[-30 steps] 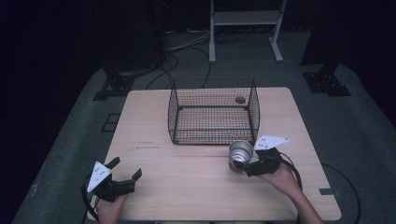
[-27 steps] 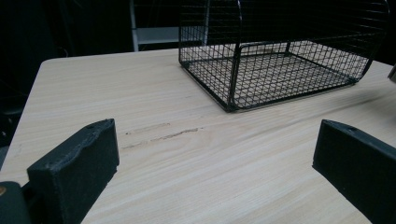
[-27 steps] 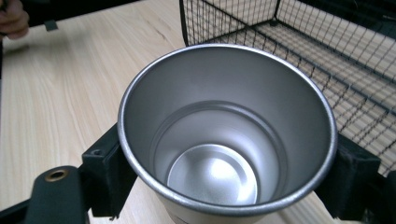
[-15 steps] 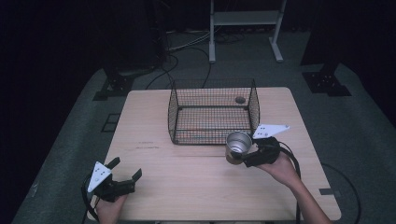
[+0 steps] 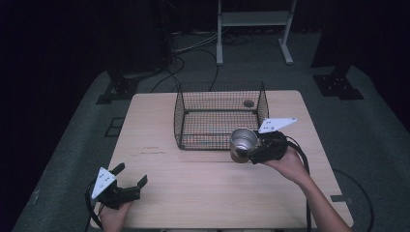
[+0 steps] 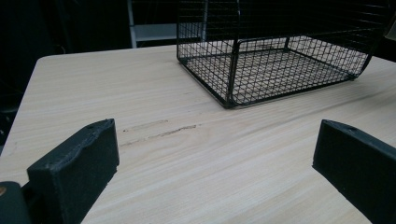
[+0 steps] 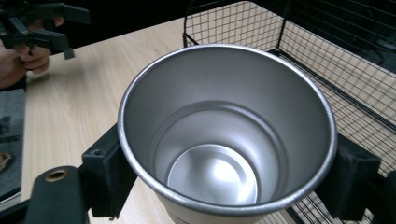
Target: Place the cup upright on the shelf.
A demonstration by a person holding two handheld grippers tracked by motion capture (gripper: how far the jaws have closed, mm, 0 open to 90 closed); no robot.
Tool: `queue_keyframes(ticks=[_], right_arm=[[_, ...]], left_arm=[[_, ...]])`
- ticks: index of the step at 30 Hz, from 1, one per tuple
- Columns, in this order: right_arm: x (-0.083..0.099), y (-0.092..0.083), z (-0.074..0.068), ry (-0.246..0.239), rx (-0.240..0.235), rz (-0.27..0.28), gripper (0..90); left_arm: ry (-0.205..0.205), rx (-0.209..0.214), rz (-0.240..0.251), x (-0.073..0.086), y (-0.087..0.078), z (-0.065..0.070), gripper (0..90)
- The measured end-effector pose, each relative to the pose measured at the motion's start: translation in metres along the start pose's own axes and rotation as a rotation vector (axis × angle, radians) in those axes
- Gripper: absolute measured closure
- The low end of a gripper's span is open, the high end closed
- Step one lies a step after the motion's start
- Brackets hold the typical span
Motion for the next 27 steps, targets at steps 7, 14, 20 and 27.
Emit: queue_keyframes(ticks=[7,14,20,27], right_arm=[[-0.014,0.003,0.001,-0.016,-0.010,-0.006,17.7],[-0.029,0.004,0.008,-0.011,-0.019,0.010,17.7],[-0.041,0.006,0.014,-0.006,-0.023,0.016,17.6],[-0.058,0.013,0.021,-0.011,-0.021,0.002,17.6]], left_arm=[[-0.002,-0.001,0.001,-0.001,-0.001,0.000,0.0],[0.003,-0.004,0.001,-0.001,-0.001,-0.001,0.0],[0.006,-0.002,-0.001,-0.001,0.000,0.000,0.0],[0.009,0.000,0.001,-0.002,0.000,0.000,0.0]])
Point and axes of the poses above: each handheld gripper's, and its own axes: y roughly forward along the jaws, x roughly out of its underside, z roughly to its right, the point moved 6 cm from there along y, roughly forward along the jaws, and after that the axes turned 8 degrees about -x, right-handed, at the moved point
